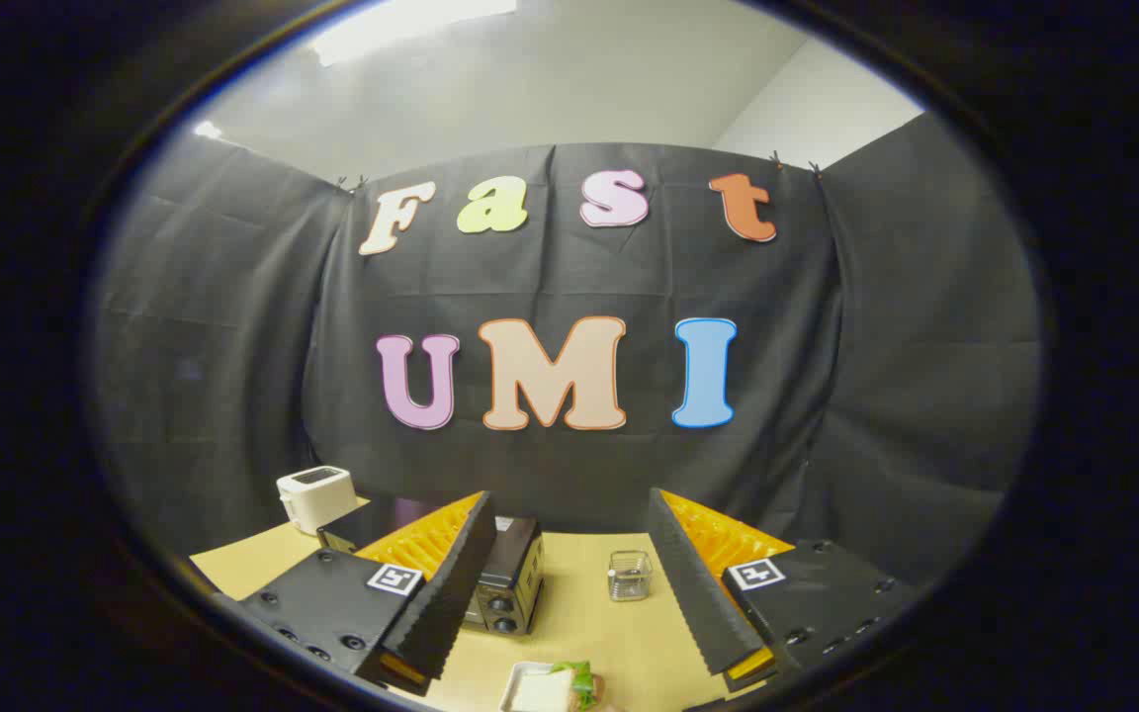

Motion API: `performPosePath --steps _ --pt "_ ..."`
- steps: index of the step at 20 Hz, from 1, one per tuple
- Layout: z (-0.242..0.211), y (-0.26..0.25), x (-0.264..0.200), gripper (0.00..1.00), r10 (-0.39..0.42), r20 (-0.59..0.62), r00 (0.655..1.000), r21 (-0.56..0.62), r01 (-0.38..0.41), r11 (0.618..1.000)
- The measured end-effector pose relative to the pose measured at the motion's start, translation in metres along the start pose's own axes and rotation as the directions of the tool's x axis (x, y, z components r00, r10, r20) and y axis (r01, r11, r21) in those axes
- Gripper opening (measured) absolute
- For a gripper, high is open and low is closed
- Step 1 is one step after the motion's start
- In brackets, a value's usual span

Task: Open the toaster oven, put the food inside, and close the toaster oven door.

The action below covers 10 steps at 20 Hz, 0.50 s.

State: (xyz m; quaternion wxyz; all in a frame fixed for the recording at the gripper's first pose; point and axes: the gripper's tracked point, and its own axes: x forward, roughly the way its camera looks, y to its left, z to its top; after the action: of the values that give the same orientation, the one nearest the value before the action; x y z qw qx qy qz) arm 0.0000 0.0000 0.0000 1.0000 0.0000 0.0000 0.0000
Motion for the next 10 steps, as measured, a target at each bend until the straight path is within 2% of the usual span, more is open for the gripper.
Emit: performPosePath --steps 10 --pt "-0.0006 0.0037 0.0065 0.96 0.017 0.006 1.0 -0.006 -0.017 1.0"
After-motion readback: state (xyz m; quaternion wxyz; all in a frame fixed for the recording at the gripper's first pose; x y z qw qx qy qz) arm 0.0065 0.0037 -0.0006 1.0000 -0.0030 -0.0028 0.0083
